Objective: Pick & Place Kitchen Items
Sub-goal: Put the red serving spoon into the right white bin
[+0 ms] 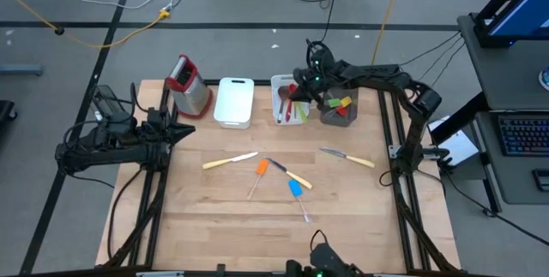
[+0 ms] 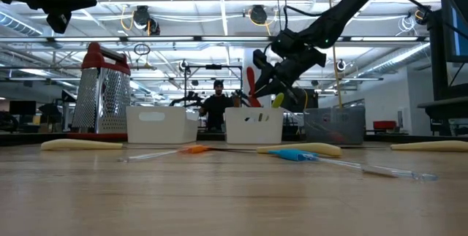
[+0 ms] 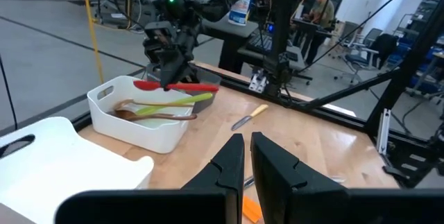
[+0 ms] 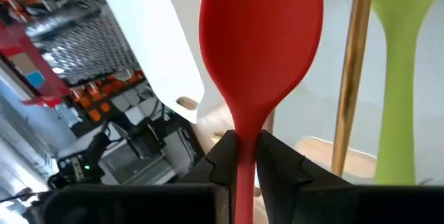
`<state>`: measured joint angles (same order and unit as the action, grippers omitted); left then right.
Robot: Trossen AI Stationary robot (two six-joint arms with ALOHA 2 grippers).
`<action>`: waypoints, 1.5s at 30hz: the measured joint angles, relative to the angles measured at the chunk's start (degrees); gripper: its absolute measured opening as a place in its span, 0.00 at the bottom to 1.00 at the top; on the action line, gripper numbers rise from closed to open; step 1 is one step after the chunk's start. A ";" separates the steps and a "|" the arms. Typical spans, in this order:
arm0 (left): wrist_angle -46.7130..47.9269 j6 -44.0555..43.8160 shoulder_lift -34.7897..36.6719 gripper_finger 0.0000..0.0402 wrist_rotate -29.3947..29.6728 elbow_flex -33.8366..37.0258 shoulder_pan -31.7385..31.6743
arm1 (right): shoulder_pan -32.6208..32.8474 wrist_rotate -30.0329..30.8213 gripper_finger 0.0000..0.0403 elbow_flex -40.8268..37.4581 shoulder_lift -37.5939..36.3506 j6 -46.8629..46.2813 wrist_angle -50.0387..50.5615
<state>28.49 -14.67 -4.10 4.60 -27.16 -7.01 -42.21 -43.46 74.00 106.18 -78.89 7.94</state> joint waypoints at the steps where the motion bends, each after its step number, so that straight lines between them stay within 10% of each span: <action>1: 0.00 -0.13 0.00 0.08 -0.02 0.00 0.00 | 0.24 -0.01 0.08 0.00 0.34 0.08 0.00; 26: 0.00 -1.02 -0.01 0.08 -0.05 0.00 0.01 | -0.21 3.13 0.14 0.00 0.48 2.03 -5.89; 45: 0.02 -2.64 -0.02 0.08 -0.18 0.00 0.00 | 2.16 1.55 0.14 0.00 0.15 4.78 -28.19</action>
<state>28.51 -17.30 -4.12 4.43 -27.16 -7.00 -40.05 -41.91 74.00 106.32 -74.11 -20.24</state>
